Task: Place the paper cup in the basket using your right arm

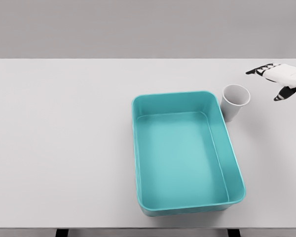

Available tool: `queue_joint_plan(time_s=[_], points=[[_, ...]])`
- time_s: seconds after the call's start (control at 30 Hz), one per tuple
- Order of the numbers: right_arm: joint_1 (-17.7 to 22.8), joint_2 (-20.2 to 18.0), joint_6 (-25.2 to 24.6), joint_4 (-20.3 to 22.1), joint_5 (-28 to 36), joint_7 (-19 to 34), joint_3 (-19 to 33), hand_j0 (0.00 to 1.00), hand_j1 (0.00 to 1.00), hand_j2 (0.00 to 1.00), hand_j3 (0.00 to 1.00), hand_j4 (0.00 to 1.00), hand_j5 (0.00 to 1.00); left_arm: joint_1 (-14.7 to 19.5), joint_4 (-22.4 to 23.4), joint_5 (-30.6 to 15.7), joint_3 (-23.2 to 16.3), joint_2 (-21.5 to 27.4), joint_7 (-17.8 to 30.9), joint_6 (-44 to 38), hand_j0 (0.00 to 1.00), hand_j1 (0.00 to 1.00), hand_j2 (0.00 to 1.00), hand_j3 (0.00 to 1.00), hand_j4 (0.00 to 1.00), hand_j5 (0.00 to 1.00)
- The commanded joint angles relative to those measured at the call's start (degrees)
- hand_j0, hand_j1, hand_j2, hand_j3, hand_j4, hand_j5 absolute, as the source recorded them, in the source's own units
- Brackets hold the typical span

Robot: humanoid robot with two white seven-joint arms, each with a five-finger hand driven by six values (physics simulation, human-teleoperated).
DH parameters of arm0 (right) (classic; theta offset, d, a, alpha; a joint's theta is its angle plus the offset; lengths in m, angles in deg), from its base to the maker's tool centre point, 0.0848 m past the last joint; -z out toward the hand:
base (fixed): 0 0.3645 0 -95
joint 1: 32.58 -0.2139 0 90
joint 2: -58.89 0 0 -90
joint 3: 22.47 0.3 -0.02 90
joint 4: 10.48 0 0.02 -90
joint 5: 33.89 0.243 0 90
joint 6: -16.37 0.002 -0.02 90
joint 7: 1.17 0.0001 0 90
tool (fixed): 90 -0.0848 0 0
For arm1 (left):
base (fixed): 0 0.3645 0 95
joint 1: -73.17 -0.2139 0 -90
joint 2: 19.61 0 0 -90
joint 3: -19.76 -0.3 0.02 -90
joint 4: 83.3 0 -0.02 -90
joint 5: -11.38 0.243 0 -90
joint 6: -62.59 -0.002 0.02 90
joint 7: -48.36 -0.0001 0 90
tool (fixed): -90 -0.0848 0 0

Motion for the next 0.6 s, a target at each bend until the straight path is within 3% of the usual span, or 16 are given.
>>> queue_joint_plan(time_s=[0.0,0.1,0.23,0.27,0.3,0.37,0.4,0.53,0.57], points=[[0.0,-0.1,0.0,-0.1,0.2,0.0,0.1,1.00,1.00,1.00,1.00,1.00,1.00,0.0,0.0,0.0,0.0,0.0,0.0,0.0,1.00,1.00,1.00,1.00,1.00,1.00],[-0.1,-0.5,0.3,0.4,1.0,-7.7,0.4,1.00,1.00,1.00,1.00,1.00,1.00,0.0,0.0,0.0,0.0,0.0,0.0,0.0,1.00,1.00,1.00,1.00,1.00,1.00],[0.2,-1.8,1.9,0.8,1.7,-8.3,0.6,1.00,1.00,1.00,1.00,1.00,1.00,0.1,0.0,0.0,0.0,0.0,0.0,0.0,1.00,1.00,1.00,1.00,1.00,1.00],[0.8,-5.3,1.9,0.9,5.6,-8.2,0.9,1.00,1.00,1.00,1.00,1.00,1.00,0.1,0.0,0.0,0.0,0.0,0.0,0.0,1.00,1.00,1.00,1.00,1.00,1.00],[1.3,-5.8,1.9,0.9,8.3,-8.2,0.9,1.00,1.00,1.00,1.00,1.00,1.00,0.0,0.0,0.0,0.0,0.0,0.0,0.0,1.00,1.00,1.00,1.00,1.00,1.00],[5.5,-6.7,1.9,1.3,23.9,-8.2,1.1,1.00,1.00,1.00,1.00,1.00,1.00,0.1,0.0,0.0,0.0,0.0,0.0,0.0,1.00,1.00,1.00,1.00,1.00,1.00],[6.2,-7.8,1.9,1.4,27.7,-8.2,1.3,1.00,1.00,1.00,1.00,1.00,1.00,0.0,0.0,0.0,0.0,0.0,0.0,0.0,1.00,1.00,1.00,1.00,1.00,1.00],[9.1,-8.5,1.9,1.4,34.8,-8.5,1.3,1.00,1.00,1.00,1.00,1.00,1.00,0.0,0.0,0.0,0.0,0.0,0.0,0.0,1.00,1.00,1.00,1.00,1.00,1.00],[10.3,-8.5,1.9,1.5,39.5,-8.5,1.3,1.00,1.00,1.00,1.00,1.00,1.00,0.0,0.0,0.0,0.0,0.0,0.0,0.0,1.00,1.00,1.00,1.00,1.00,1.00]])
